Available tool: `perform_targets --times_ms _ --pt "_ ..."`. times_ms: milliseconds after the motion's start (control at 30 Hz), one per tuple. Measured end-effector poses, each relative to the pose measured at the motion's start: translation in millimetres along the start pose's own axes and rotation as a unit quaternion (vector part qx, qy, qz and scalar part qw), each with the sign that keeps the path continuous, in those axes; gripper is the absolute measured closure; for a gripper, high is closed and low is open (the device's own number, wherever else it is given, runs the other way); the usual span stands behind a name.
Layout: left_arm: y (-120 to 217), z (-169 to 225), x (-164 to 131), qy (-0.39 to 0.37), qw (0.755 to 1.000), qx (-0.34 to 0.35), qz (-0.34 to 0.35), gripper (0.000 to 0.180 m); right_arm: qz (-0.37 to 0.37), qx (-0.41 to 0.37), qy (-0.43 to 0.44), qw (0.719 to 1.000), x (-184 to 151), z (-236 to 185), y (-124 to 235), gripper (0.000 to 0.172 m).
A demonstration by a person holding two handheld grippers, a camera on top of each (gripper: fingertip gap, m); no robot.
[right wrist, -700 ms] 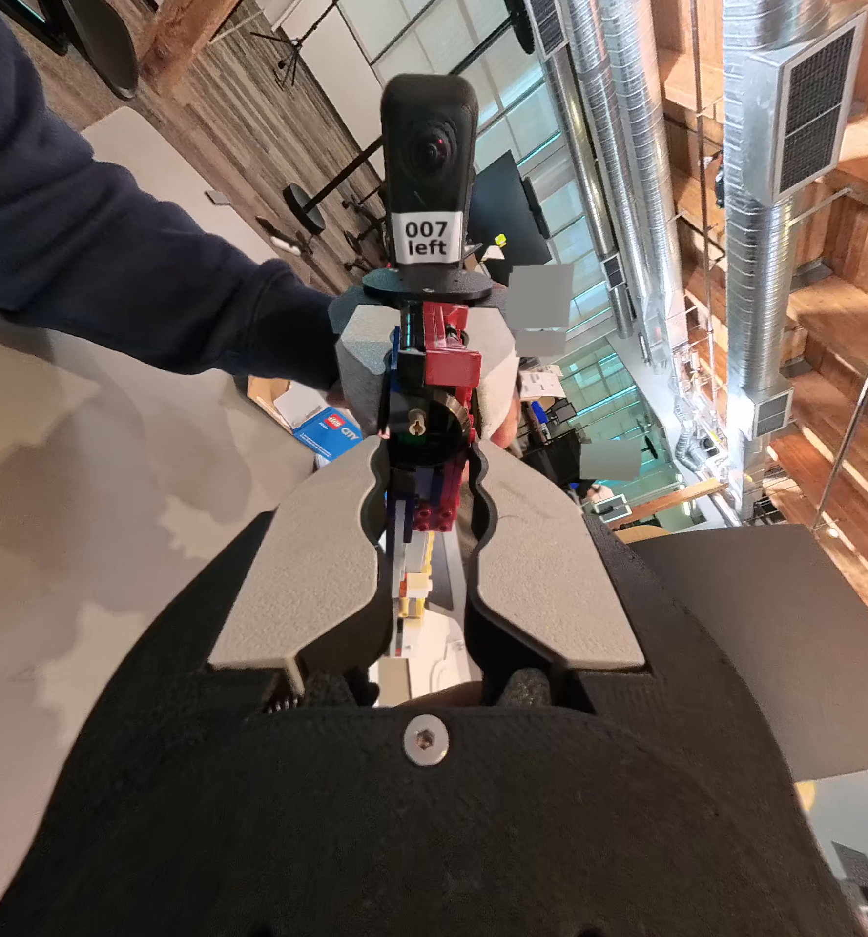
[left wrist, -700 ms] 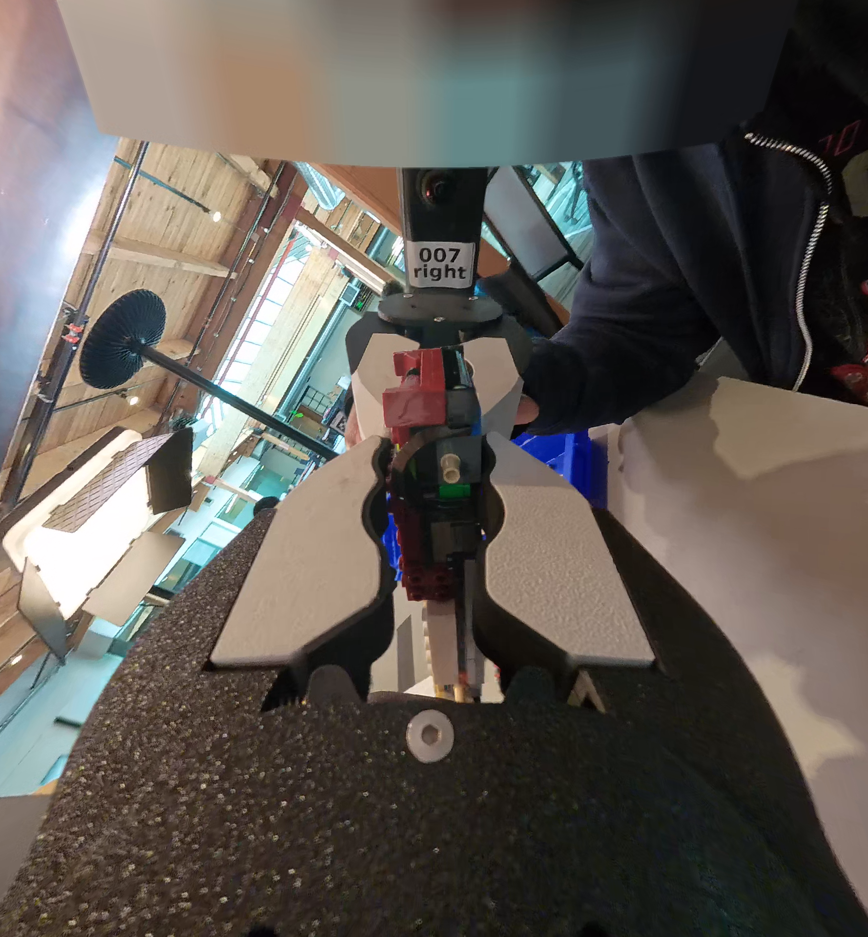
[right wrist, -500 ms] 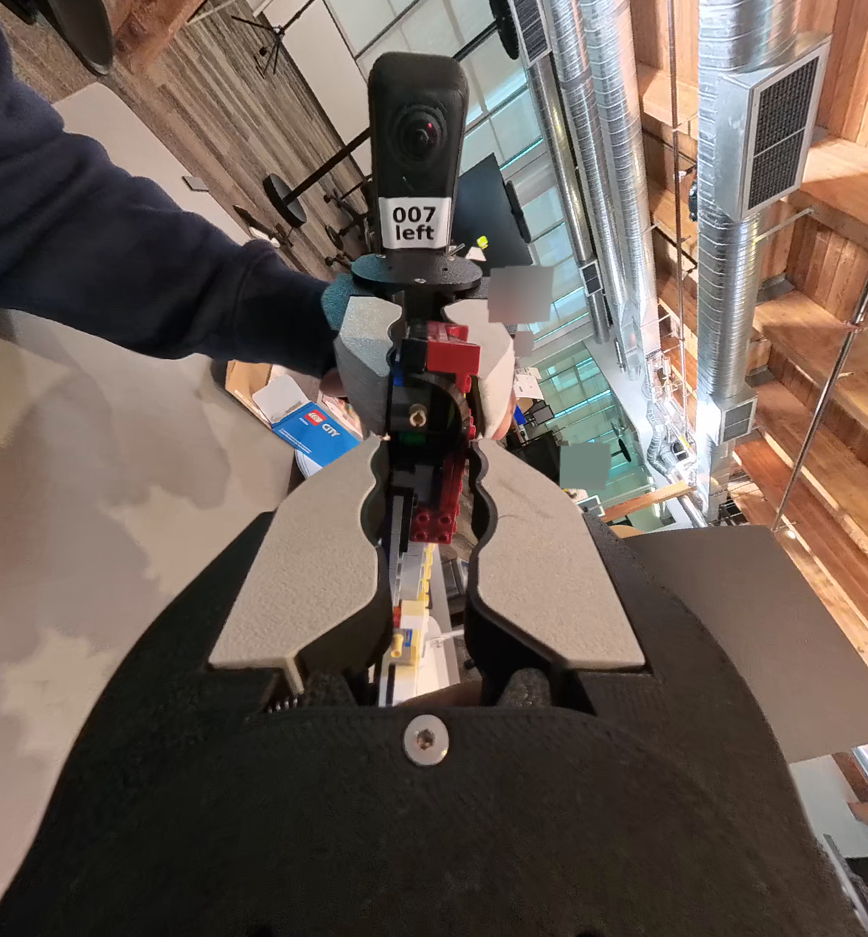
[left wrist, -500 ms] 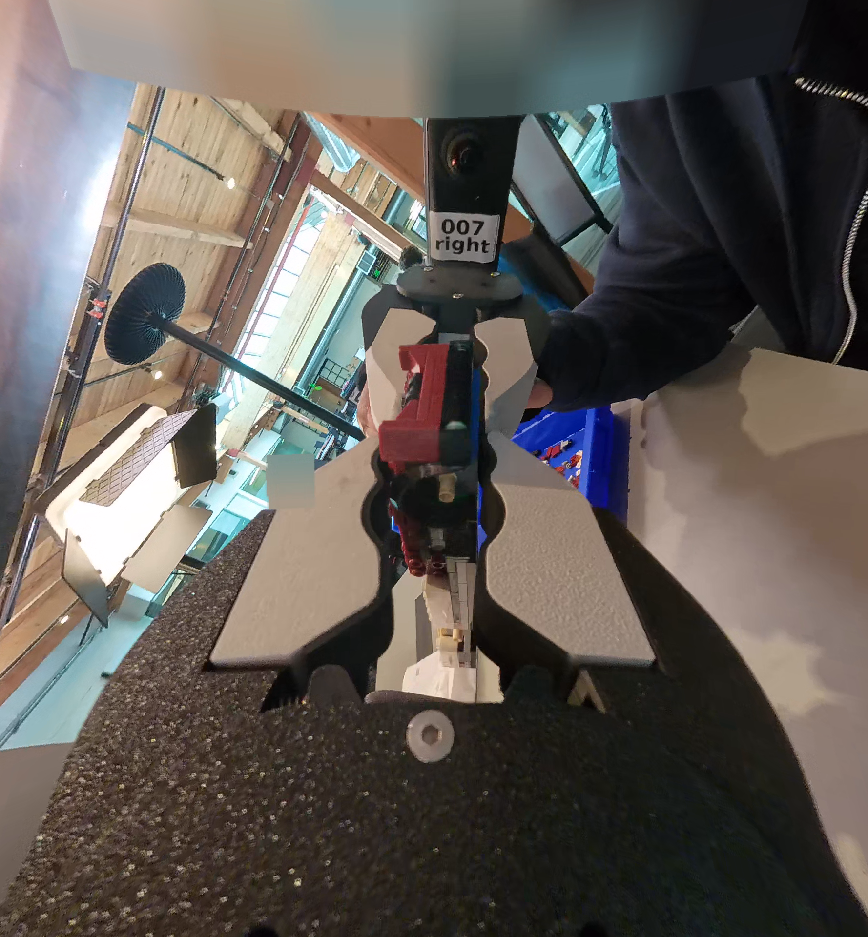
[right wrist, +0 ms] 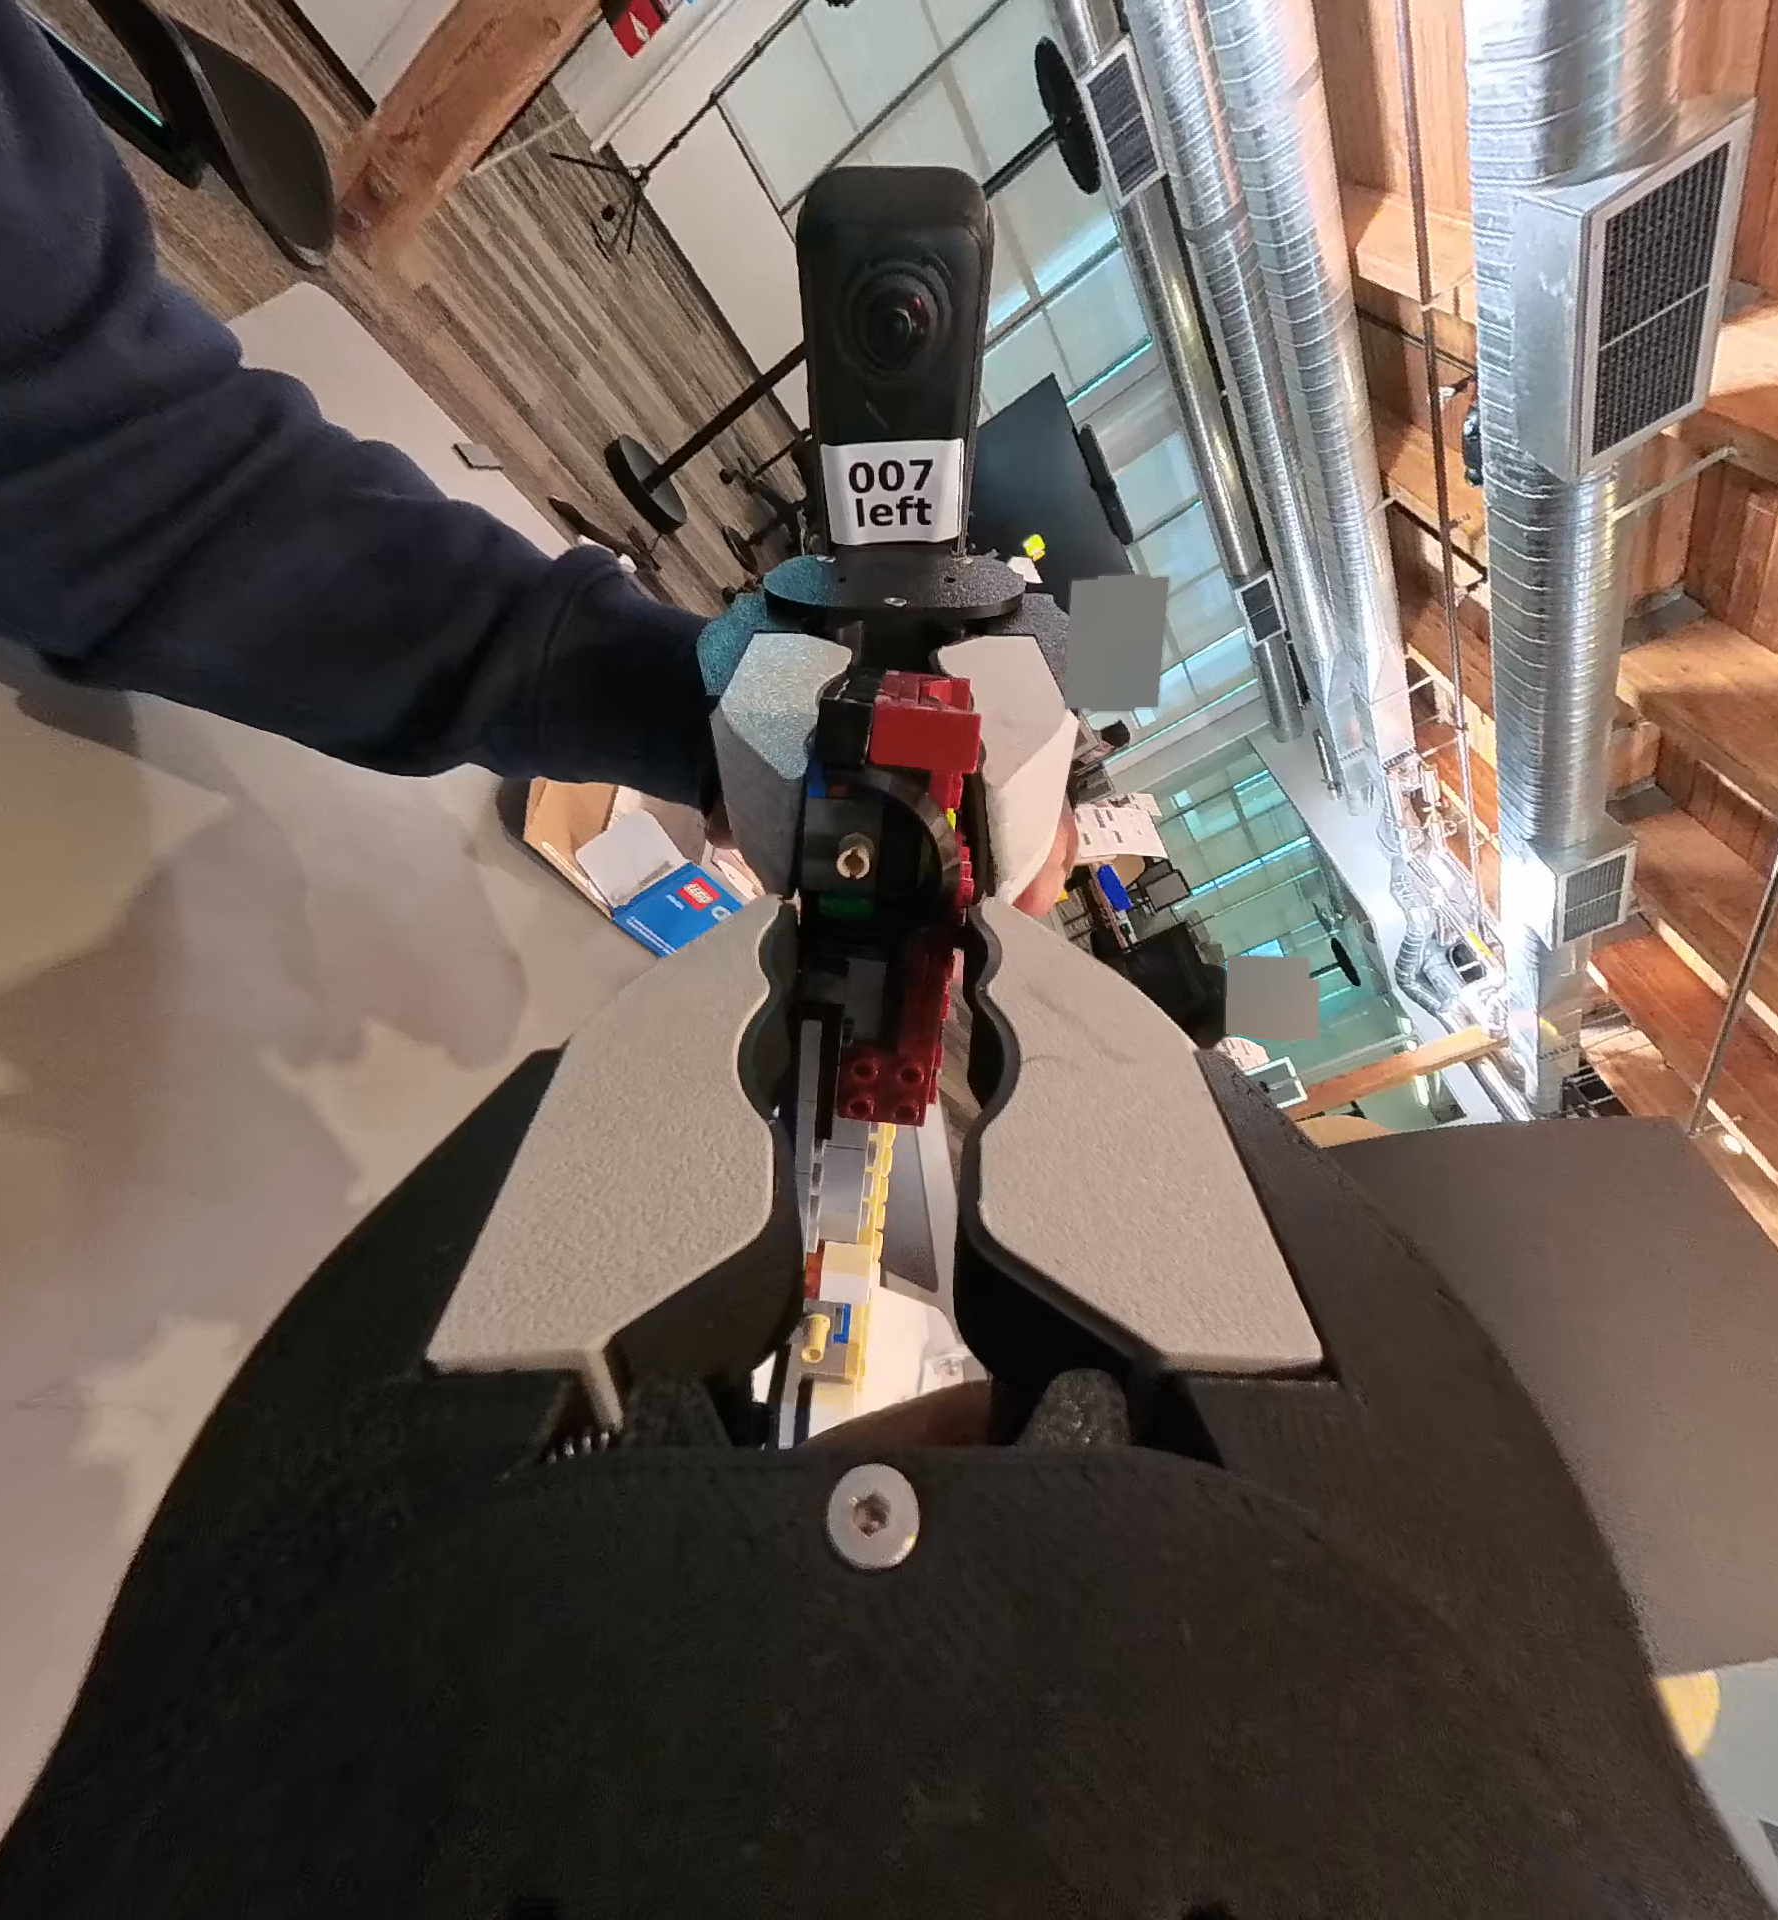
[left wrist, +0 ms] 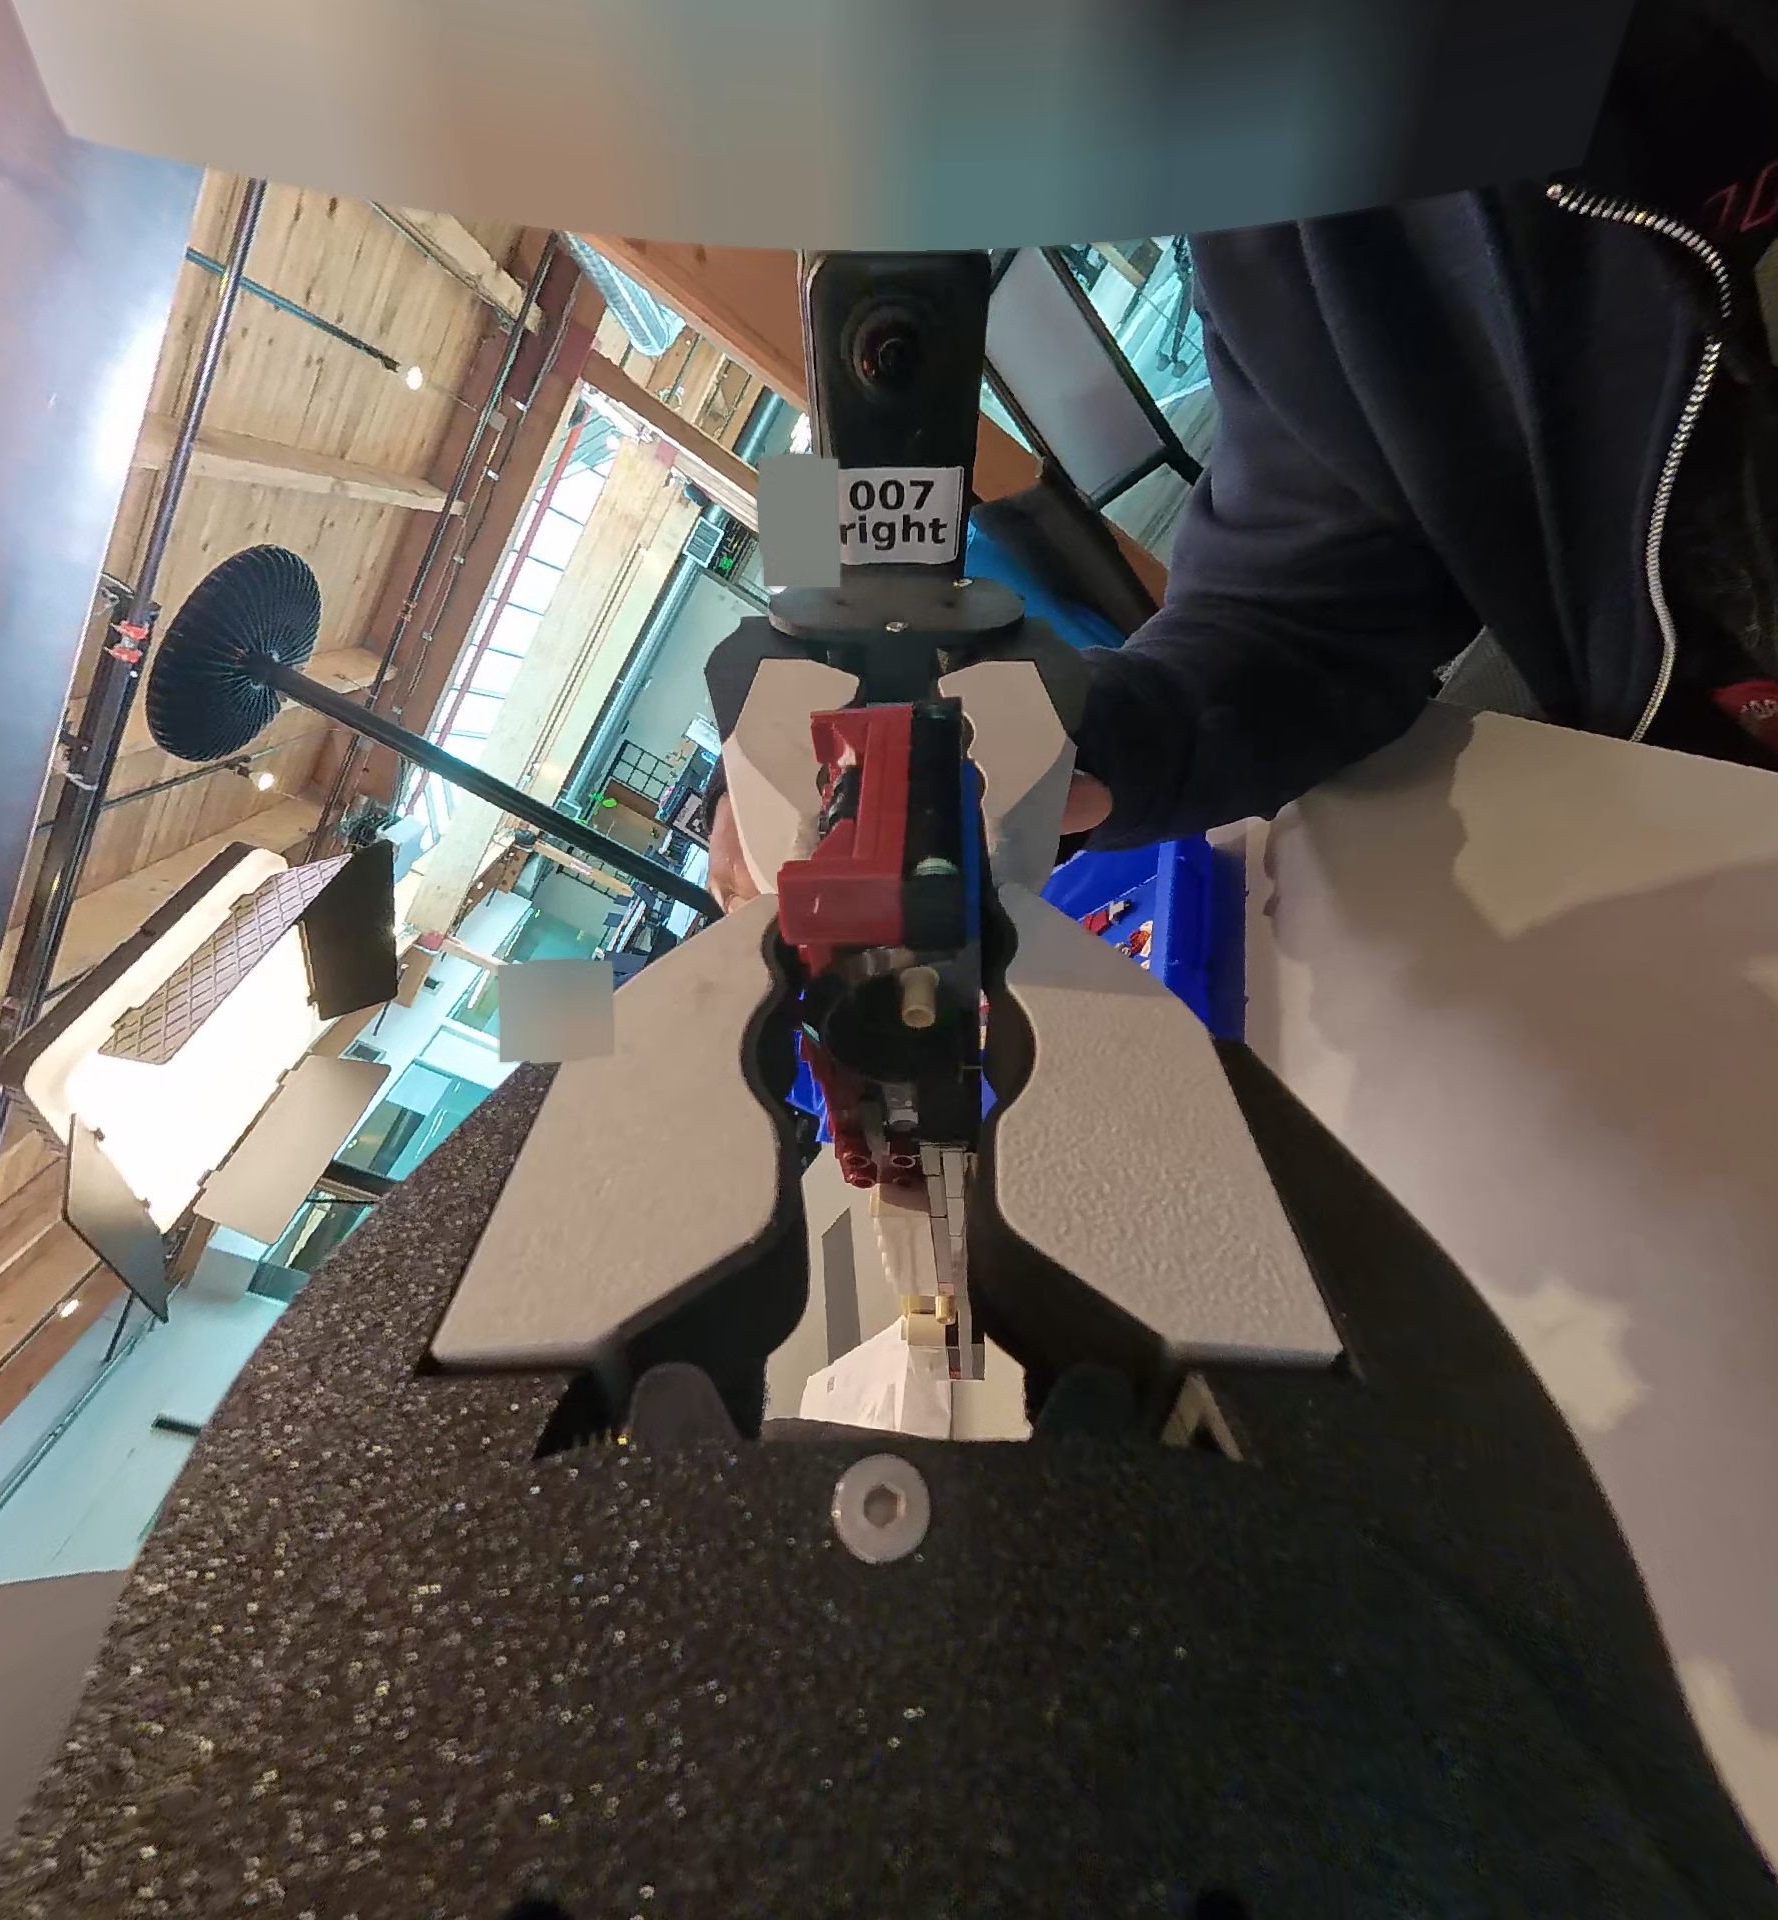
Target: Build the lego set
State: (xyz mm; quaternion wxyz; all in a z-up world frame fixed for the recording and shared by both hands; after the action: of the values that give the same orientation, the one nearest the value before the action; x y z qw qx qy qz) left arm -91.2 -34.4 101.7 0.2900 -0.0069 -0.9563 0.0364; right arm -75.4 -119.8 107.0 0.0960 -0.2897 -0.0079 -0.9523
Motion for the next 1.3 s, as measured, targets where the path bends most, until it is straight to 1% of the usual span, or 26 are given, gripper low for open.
perform_targets --times_ms 200,367,467,667,800,933,1133,1233,1300 --pt "1 -1 -4 0.014 1.0 0.009 0.001 0.147 -0.005 -0.004 0.005 1.0 -4 1 0 0.142" --pt "5 -2 -12 0.019 0.999 0.017 -0.027 0.143 -0.003 -0.01 0.011 1.0 -4 2 -1 0.143" --pt "5 -1 -11 0.026 0.999 0.016 -0.012 0.147 0.006 -0.012 0.006 1.0 -1 2 -1 0.142" --pt "5 -2 -12 0.028 0.999 0.017 -0.003 0.147 0.011 -0.016 -0.006 1.0 -2 4 -1 0.142" --pt "5 -8 -14 0.033 0.998 0.046 0.002 0.144 0.008 -0.035 -0.014 0.999 -4 10 0 0.142" --pt "6 -13 -19 0.051 0.997 0.063 -0.006 0.143 0.008 -0.046 -0.048 0.998 -9 15 1 0.142" --pt "8 -16 -25 0.101 0.993 0.068 -0.006 0.143 0.028 -0.042 -0.117 0.992 -18 20 1 0.142" --pt "10 -18 -29 0.132 0.989 0.066 -0.017 0.144 0.037 -0.038 -0.155 0.986 -25 23 1 0.142" --pt "10 -20 -32 0.139 0.987 0.071 -0.027 0.144 0.04 -0.04 -0.167 0.984 -28 24 1 0.142"
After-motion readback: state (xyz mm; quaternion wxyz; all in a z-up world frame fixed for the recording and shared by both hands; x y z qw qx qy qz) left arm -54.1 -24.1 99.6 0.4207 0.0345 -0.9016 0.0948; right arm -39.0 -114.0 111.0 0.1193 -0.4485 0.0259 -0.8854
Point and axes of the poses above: each gripper's, where its closed fingertips meet, y back along the fingers, x out of its top, z = x × y across the jaws, the point moved 5 cm from there along y, back along the fingers, and after that the axes turned 10 degrees about z, right-handed, at the moved point
